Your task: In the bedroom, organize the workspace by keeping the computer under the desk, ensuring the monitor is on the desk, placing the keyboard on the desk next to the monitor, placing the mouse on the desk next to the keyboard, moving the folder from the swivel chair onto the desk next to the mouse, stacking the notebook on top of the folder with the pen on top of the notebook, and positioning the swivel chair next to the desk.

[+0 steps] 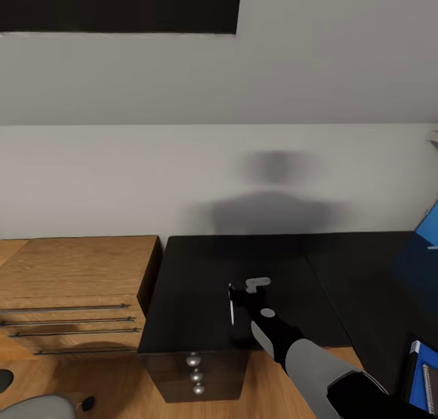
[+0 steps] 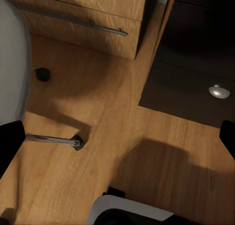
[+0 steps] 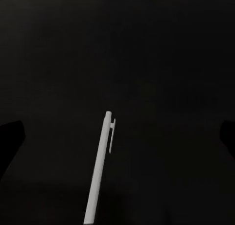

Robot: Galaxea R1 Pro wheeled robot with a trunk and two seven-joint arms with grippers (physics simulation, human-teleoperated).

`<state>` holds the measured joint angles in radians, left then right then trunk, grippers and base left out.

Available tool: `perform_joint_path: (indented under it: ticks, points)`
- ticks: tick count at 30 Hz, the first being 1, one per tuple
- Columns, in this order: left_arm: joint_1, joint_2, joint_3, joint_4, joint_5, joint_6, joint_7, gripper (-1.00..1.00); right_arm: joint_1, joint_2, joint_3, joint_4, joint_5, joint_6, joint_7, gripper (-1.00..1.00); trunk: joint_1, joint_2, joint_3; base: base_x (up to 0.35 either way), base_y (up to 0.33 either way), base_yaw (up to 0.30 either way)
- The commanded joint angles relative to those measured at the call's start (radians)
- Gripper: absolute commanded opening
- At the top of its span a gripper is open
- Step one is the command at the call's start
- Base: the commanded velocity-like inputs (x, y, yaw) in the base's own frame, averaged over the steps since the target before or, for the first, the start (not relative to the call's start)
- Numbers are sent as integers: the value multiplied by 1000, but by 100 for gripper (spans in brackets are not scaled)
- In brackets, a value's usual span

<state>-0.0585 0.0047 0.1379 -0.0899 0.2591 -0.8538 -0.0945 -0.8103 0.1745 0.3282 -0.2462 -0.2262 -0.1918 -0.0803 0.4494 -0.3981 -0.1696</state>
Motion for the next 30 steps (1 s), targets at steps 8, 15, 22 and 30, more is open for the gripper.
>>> perform_joint_path:
  ticks: [8,15,22,30]
  points:
    - [-1,0,8,1,2,-2,-11,100,-1,0,6,1,-27,-6,-6,100,1,-2,-10,22,5,220]
    - [-1,0,8,1,2,-2,-11,100,-1,0,6,1,-29,-6,-6,100,1,-2,-18,3,1,202]
    - [-1,0,8,1,3,-2,-11,100,-1,0,6,2,-30,-7,-5,100,1,-2,-23,1,0,118]
    - [-1,0,7,1,2,-1,-11,100,-1,0,5,3,-28,-8,-3,100,1,-2,-24,12,0,20]
